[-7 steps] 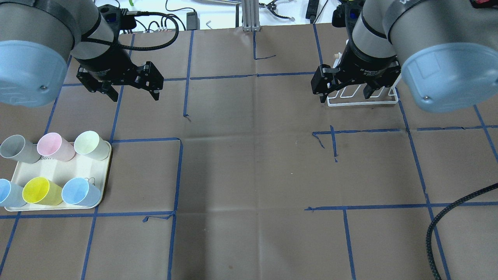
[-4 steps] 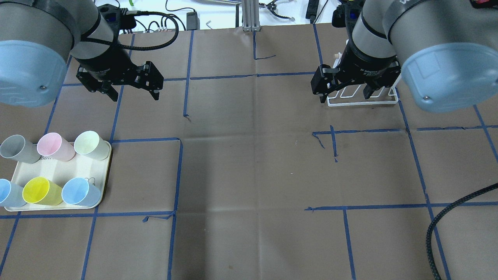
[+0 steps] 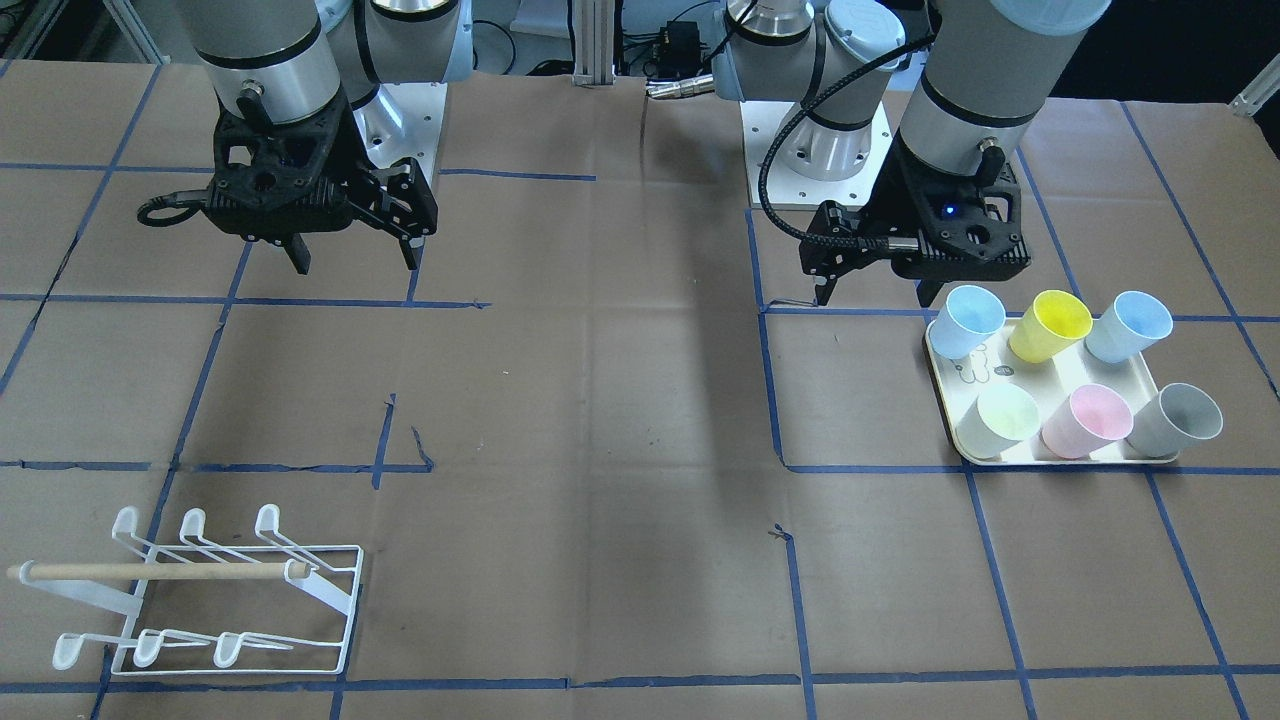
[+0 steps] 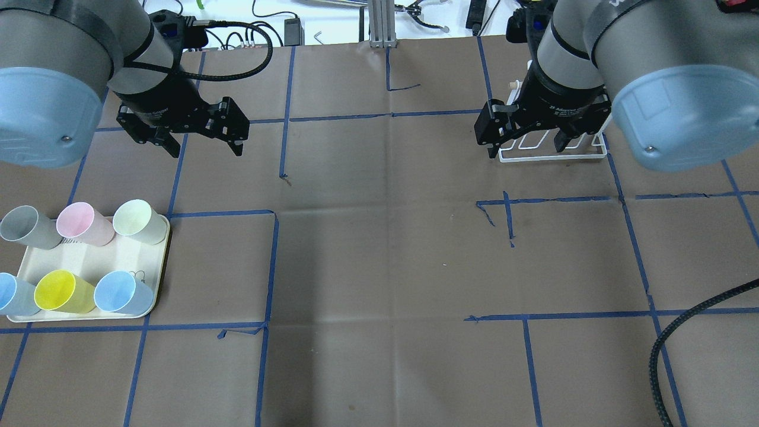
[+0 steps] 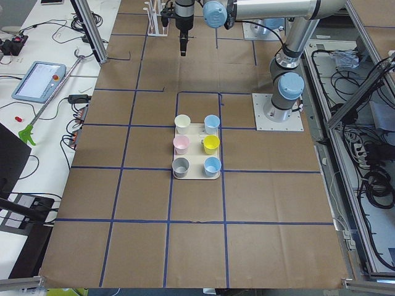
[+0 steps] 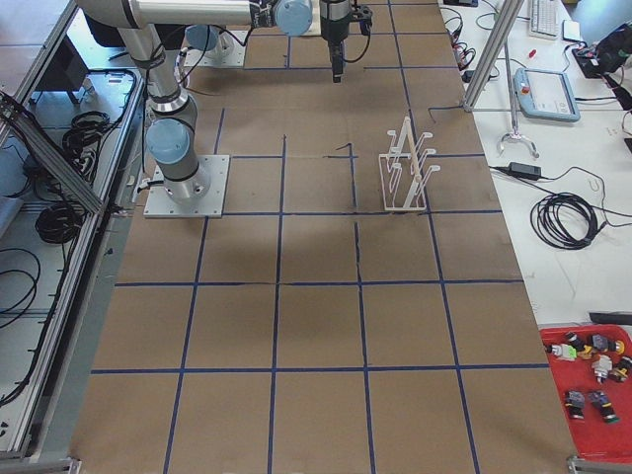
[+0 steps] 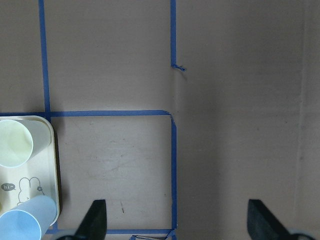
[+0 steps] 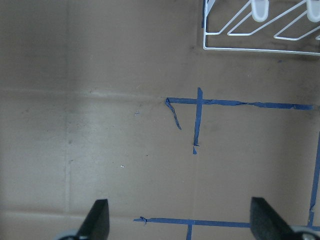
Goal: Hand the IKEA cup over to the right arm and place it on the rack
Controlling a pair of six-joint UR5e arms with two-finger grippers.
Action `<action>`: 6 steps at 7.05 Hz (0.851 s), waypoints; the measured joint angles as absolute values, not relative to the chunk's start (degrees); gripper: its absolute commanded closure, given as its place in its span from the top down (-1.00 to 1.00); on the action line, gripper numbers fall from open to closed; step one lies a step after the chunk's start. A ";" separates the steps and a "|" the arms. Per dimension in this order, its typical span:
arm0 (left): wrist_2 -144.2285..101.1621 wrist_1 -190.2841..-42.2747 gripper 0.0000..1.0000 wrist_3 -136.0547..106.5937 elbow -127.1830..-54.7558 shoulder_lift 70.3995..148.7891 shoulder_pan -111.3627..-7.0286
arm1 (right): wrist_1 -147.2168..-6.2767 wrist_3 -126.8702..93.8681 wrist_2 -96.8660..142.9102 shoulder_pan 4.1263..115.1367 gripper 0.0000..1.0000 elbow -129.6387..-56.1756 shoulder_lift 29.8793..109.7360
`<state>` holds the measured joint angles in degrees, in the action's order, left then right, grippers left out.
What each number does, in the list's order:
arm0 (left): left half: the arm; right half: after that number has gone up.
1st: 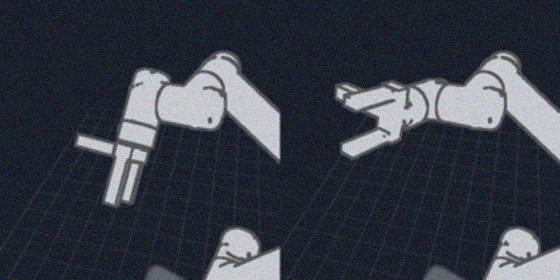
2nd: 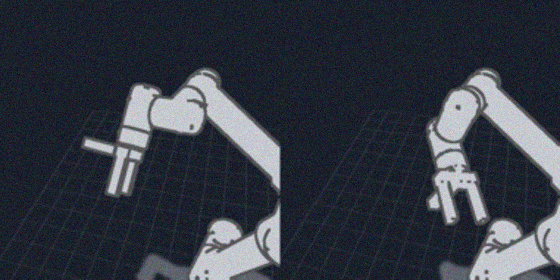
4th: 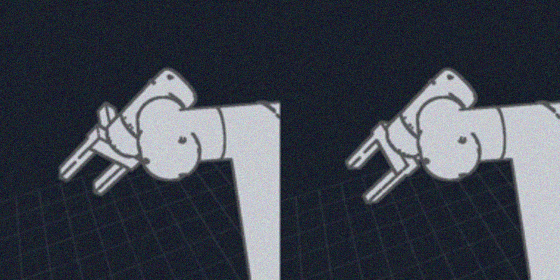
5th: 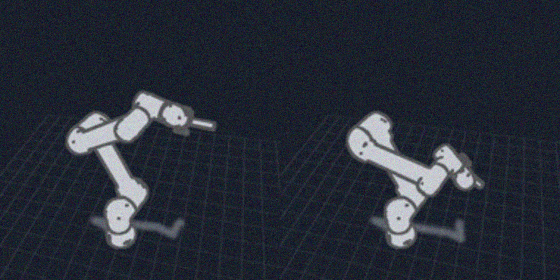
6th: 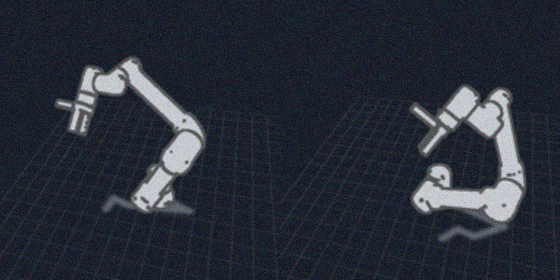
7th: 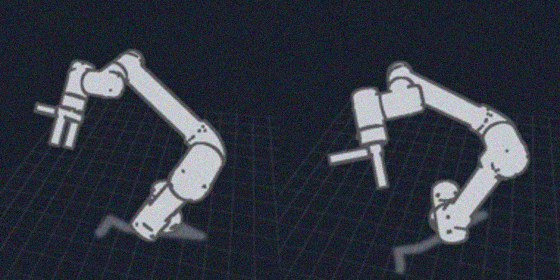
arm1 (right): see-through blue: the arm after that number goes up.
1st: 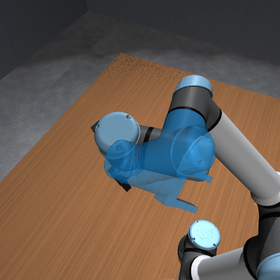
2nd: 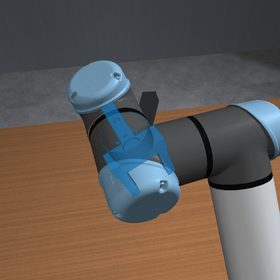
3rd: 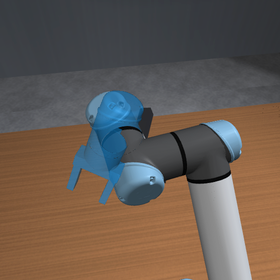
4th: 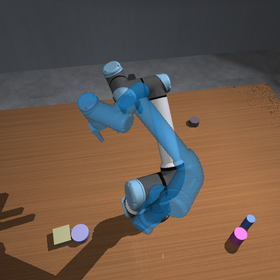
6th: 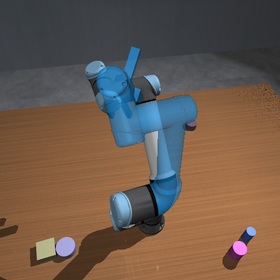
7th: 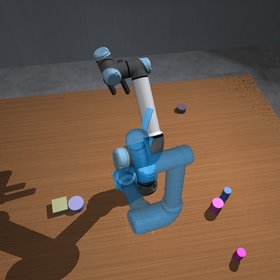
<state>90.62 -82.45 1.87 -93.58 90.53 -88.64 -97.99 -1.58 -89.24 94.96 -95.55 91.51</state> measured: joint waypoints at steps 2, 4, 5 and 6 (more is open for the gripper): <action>90.63 -82.50 0.99 3.63 -93.19 90.41 -86.17 | -97.98 -1.80 -89.23 94.97 1.00 -96.09 91.54; 91.01 -82.49 0.99 10.40 -94.06 90.02 -80.23 | -98.68 -1.78 -89.28 95.00 1.00 -97.87 91.57; 91.23 -82.64 0.99 15.77 -94.58 90.02 -75.91 | -98.90 -1.77 -89.28 95.01 1.00 -98.30 91.58; 91.27 -82.83 0.99 20.99 -95.14 90.05 -71.54 | -98.95 -1.76 -89.26 95.01 1.00 -98.40 91.61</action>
